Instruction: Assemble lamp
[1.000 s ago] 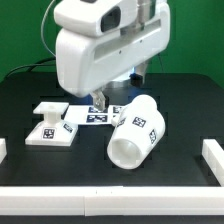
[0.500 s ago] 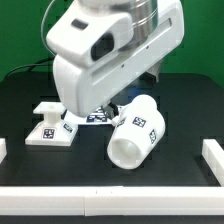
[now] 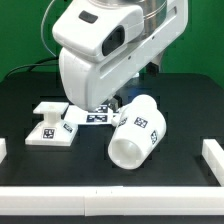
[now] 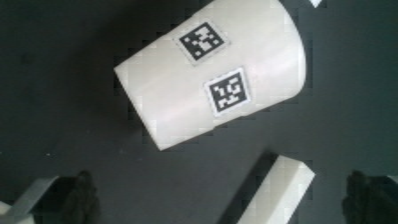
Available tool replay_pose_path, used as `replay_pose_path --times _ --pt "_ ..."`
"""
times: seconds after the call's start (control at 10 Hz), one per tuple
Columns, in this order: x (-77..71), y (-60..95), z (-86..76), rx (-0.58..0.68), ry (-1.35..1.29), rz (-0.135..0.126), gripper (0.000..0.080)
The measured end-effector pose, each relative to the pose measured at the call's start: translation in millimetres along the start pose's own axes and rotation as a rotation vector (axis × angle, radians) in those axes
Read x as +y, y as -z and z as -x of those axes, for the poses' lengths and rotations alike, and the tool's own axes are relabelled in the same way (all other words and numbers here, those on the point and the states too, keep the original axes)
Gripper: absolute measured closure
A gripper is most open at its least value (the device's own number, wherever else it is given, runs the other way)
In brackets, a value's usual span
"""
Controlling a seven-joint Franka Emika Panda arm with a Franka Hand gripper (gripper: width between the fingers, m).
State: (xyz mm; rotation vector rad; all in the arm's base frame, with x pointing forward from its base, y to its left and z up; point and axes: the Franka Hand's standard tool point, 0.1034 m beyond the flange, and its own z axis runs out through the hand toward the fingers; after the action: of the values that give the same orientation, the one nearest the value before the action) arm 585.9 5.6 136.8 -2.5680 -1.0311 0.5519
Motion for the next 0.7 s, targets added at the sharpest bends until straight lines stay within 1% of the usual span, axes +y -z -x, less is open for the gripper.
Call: replay_pose_path --times 0.1,0.2,0.3,0.4,0.5,0.6,0.7 --pt "-1.7 -4.3 1.4 -0.006 -0.006 -0.021 0.0100" --pt "-3.5 -21.5 2.7 -0.037 -0.024 -0.114 0.0100" --pt "1.7 -34.2 -4.3 -0.061 -0.035 -0.205 0.0100" --pt "6.3 -40.1 -7.9 -0.087 -0.031 -0.287 0.0100" --pt "9.2 -43.6 -6.1 -0.123 -0.027 -0.365 0.0100" --pt "11.8 -41.8 -6.1 -0.141 -0.020 -0.390 0.0100" --pt "10.6 -37.7 -5.2 -0.141 0.008 -0.384 0.0100"
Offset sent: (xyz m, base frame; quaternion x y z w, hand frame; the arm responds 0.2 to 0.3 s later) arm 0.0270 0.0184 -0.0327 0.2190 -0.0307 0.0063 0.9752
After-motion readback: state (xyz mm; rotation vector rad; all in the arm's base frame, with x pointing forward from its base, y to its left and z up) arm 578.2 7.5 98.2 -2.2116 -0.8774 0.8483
